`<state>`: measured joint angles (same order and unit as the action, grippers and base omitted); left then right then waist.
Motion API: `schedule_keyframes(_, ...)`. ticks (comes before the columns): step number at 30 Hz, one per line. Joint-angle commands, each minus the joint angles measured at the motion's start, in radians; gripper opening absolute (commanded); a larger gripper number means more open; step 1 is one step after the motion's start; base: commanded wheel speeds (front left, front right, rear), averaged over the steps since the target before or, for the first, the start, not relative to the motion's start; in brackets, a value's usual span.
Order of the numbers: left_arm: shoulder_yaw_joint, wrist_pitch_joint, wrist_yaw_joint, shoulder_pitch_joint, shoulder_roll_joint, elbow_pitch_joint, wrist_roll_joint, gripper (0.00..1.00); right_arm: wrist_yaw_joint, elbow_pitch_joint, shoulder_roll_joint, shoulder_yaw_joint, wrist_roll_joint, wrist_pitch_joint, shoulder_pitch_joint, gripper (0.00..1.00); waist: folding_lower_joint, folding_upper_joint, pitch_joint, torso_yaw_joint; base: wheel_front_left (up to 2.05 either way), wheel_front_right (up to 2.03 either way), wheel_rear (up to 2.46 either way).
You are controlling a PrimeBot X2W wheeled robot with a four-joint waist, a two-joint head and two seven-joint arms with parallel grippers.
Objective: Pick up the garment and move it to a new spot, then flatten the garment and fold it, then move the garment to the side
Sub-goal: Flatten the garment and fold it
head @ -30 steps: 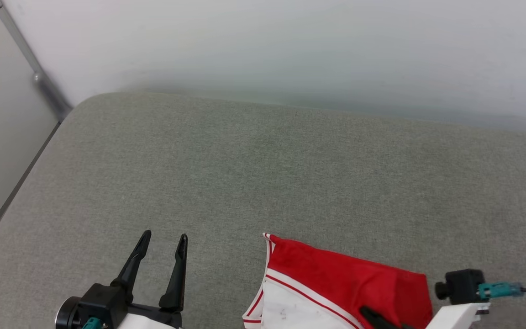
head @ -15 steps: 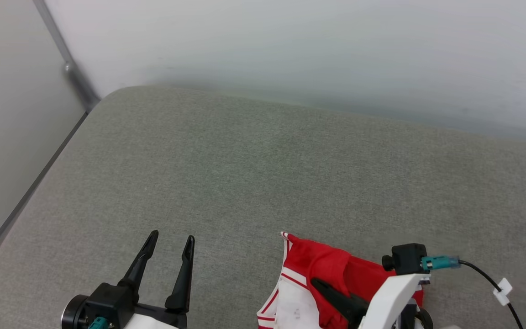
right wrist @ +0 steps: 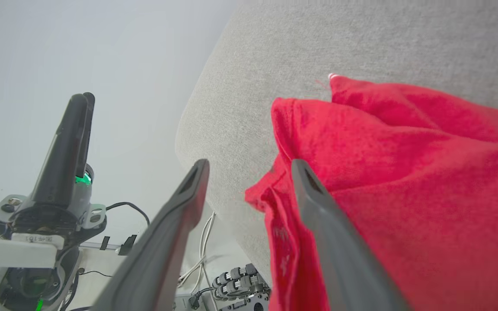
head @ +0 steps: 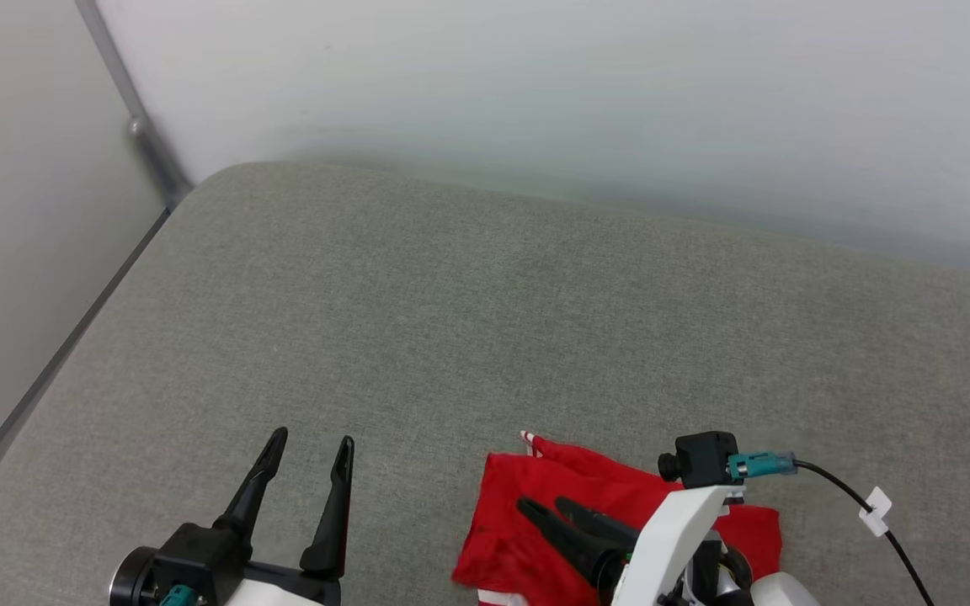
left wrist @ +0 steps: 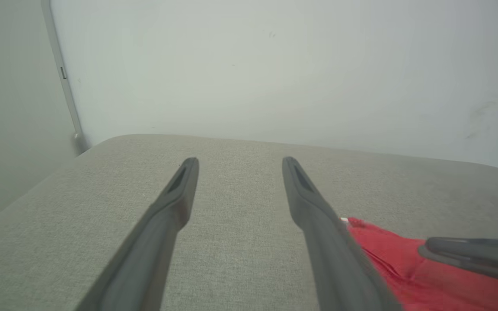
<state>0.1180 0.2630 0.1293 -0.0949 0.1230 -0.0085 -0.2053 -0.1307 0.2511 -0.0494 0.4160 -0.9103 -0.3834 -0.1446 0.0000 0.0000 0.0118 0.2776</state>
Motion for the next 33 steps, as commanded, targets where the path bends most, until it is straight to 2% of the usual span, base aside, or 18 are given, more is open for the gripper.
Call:
schedule_keyframes(1, -0.001, 0.002, 0.002, -0.003, 0.004, 0.0, 0.005, 1.0, 0.0, -0.011, -0.001, 0.0, -0.003, -0.002, -0.017, 1.0, 0.0, 0.0, -0.006, -0.008, 0.0, 0.0, 0.0)
schedule_keyframes(4, -0.004, 0.002, 0.002, -0.006, 0.005, 0.0, 0.002, 1.0, 0.0, -0.038, -0.001, -0.039, 0.064, 0.002, -0.035, 1.0, 0.0, 0.0, -0.014, -0.025, 0.0, 0.0, 0.0)
schedule_keyframes(7, -0.001, 0.002, 0.002, -0.007, 0.004, -0.005, -0.003, 1.0, 0.0, -0.06, -0.001, -0.12, 0.148, -0.013, -0.045, 1.0, 0.0, 0.0, -0.019, -0.046, 0.0, 0.0, 0.0)
schedule_keyframes(12, 0.007, 0.002, 0.002, 0.006, 0.007, -0.006, -0.01, 1.0, 0.0, -0.168, -0.006, -0.215, 0.416, -0.044, -0.087, 1.0, 0.0, 0.0, -0.015, -0.083, 0.0, 0.0, 0.0)
schedule_keyframes(18, 0.013, 0.002, 0.002, 0.027, 0.0, -0.001, -0.022, 1.0, 0.0, -0.288, -0.128, -0.296, 0.649, 0.031, -0.069, 1.0, 0.0, 0.0, -0.003, -0.119, 0.0, 0.0, 0.0)
schedule_keyframes(20, 0.016, 0.002, 0.002, 0.033, 0.0, 0.005, -0.029, 1.0, 0.0, -0.309, -0.172, -0.33, 0.693, 0.08, -0.045, 1.0, 0.0, 0.0, -0.001, -0.127, 0.0, 0.0, 0.0)
schedule_keyframes(23, 0.019, 0.002, 0.002, 0.042, -0.001, 0.011, -0.041, 1.0, 0.0, -0.343, -0.204, -0.392, 0.731, 0.169, 0.002, 1.0, 0.0, 0.0, 0.006, -0.138, 0.0, 0.0, 0.0)
schedule_keyframes(26, 0.022, 0.002, 0.002, 0.042, 0.002, 0.012, -0.048, 1.0, 0.0, -0.381, -0.198, -0.46, 0.755, 0.258, 0.061, 1.0, 0.0, 0.0, 0.012, -0.148, 0.0, 0.0, 0.0)
schedule_keyframes(27, 0.019, 0.002, 0.002, 0.043, 0.003, 0.008, -0.057, 1.0, 0.0, -0.408, -0.175, -0.501, 0.768, 0.312, 0.1, 1.0, 0.0, 0.0, 0.015, -0.154, 0.0, 0.0, 0.0)
schedule_keyframes(33, 0.019, 0.002, 0.002, 0.034, 0.005, -0.002, -0.066, 1.0, 0.0, -0.479, -0.083, -0.543, 0.799, 0.428, 0.205, 1.0, 0.0, 0.0, 0.013, -0.169, 0.0, 0.0, 0.0)
